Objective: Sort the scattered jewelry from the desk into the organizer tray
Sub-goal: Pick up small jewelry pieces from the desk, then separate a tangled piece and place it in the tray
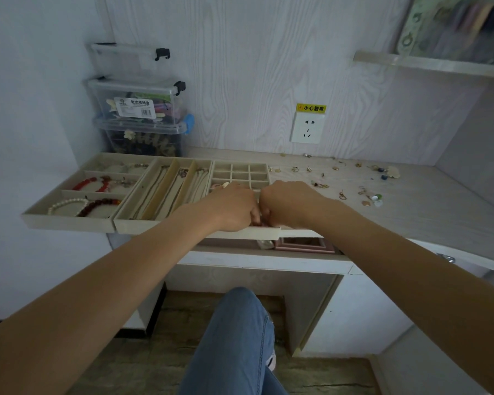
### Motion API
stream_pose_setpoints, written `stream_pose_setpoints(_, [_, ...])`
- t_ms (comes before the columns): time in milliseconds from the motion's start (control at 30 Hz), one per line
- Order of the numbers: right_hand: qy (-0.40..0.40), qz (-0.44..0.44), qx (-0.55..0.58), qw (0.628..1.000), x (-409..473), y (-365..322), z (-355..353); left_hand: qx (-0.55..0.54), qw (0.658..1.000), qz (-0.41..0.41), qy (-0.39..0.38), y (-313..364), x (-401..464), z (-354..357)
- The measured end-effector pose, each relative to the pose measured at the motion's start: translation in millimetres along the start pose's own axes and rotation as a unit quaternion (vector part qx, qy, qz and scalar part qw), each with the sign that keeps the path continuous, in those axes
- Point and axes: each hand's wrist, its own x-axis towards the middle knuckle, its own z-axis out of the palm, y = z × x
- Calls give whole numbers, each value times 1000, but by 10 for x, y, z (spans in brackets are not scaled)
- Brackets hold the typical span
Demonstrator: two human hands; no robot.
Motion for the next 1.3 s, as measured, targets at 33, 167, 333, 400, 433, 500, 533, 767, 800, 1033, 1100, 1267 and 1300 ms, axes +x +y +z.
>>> stream_pose_setpoints(33, [1, -18, -19, 1000, 3, 3, -10, -9, 1000, -1, 0, -10, 2, 2])
stream_pose_setpoints(167, [23, -83, -61, 994, -3, 106, -4, -28, 1000, -7, -8, -57, 13, 5])
stream_pose_setpoints(333, [87, -139, -48, 985, -72, 222, 117, -20, 1000, -1, -10, -83, 35, 22])
stream_pose_setpoints(400, [102, -135, -21, 985, -113, 256, 174, -23, 1000, 0, -8, -87, 37, 29])
stream_pose_setpoints(433, [108, -128, -9, 986, -131, 271, 196, -26, 1000, 1, -7, -89, 38, 33])
stream_pose_setpoints(500, [114, -119, -5, 986, -154, 279, 216, -30, 1000, 0, -6, -93, 36, 36])
stream_pose_setpoints(533, [115, -120, -12, 986, -160, 269, 215, -31, 999, -1, -6, -95, 36, 35])
stream_pose_setpoints(767, [88, -145, -86, 982, -159, 150, 142, -20, 1000, 0, -6, -106, 47, 43])
stream_pose_setpoints(800, [81, -146, -89, 982, -152, 138, 132, -19, 1000, 0, -6, -105, 49, 42])
stream_pose_setpoints(1033, [38, -123, -49, 990, -153, 130, 89, -7, 1000, -2, 0, -70, 34, 40])
stream_pose_setpoints(1100, [29, -114, -27, 993, -193, 161, 88, -7, 1000, -1, 3, -69, 28, 46])
stream_pose_setpoints(1267, [44, -69, 58, 995, -241, 192, 152, -24, 1000, 2, 13, -54, 12, 63])
stream_pose_setpoints(1300, [51, -58, 81, 994, -239, 203, 172, -34, 999, 3, 19, -49, 6, 68])
